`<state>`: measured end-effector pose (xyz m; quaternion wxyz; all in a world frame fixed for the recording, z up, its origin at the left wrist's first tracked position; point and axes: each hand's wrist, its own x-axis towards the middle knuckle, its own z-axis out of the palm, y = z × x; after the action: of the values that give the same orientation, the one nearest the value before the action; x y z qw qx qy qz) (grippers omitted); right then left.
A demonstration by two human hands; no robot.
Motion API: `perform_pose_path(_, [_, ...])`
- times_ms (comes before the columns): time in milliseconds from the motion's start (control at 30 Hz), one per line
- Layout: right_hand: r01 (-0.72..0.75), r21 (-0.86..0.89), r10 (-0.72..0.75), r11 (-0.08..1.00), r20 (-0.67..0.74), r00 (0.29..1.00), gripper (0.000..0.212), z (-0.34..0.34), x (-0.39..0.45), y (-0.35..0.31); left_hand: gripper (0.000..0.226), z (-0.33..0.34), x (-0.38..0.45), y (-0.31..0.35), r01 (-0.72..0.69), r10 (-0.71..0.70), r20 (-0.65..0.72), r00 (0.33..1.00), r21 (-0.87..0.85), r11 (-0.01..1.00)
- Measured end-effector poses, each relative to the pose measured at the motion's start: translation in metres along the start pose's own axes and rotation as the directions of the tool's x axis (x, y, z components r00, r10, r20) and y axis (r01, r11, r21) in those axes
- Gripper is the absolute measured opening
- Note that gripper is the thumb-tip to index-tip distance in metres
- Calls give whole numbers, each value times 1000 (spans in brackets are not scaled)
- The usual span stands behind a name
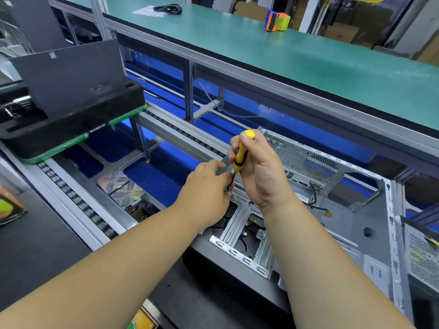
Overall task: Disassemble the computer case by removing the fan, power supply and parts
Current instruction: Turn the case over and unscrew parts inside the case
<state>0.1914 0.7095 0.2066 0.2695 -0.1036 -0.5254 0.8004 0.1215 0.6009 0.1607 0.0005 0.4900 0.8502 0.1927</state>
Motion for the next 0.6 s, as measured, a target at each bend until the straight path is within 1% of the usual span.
perform_pose_path(133, [-23, 32, 24, 999, -23, 999, 13, -2, 2, 0, 27, -7, 8, -4, -41, 40, 27, 999, 47, 998])
perform_pose_path(267, [-45, 93, 43, 995, 18, 999, 30, -1, 3, 1, 24, -15, 15, -6, -80, 78, 54, 995, 33, 996])
perform_pose_path(400, [-78, 70, 72, 995, 79, 994, 50, 1, 3, 3, 21, -17, 15, -9, -132, 131, 34, 991, 39, 991])
perform_pose_path(600, [-56, 82, 49, 995, 76, 996, 52, 2, 1, 4, 21, -18, 18, -8, -200, 201, -1, 980, 73, 977])
